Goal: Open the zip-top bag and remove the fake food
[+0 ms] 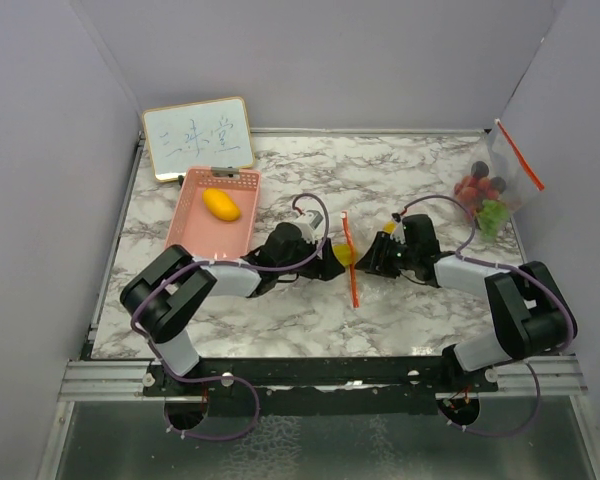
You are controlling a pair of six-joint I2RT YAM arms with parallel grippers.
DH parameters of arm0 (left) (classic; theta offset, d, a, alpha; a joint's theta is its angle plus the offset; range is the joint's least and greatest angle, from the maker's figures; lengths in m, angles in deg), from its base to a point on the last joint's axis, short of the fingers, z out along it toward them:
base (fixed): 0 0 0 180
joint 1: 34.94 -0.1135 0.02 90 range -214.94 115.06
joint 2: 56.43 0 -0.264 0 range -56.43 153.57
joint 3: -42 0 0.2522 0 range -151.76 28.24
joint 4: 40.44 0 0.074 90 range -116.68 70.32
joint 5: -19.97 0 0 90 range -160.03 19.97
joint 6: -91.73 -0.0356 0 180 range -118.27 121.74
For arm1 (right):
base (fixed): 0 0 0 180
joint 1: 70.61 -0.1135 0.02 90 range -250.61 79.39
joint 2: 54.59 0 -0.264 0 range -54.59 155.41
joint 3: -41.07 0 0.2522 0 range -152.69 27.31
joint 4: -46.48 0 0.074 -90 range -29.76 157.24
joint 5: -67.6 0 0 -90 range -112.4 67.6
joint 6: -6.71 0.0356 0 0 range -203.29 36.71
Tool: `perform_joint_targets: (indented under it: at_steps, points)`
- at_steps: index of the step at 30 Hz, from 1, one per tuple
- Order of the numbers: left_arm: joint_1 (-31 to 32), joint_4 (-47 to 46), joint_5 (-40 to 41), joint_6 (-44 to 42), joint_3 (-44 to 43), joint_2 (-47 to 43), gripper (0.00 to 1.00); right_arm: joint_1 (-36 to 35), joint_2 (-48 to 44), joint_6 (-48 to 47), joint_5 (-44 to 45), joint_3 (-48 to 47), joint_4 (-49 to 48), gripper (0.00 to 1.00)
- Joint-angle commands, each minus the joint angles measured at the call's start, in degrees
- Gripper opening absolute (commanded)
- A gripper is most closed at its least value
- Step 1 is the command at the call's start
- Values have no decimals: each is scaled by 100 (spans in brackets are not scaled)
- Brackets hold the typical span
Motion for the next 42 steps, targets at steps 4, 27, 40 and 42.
perform_joint_targets:
  at_steps: [4, 27, 40, 42]
  points:
    - [6, 1230, 1356, -1027, -295, -784, 71, 11, -49, -95, -36, -43, -191, 41]
    - [37, 3859, -298, -5039, -2494, 450, 99, 81, -916, -575, 194, 123, 209, 42]
    - [458, 4101, 483, -5218, -2976, 1392, 87, 117, -989, -582, 298, 272, 230, 42]
    - [466, 4092, 598, -5043, -3027, 1469, 82, 117, -990, -575, 290, 282, 236, 42]
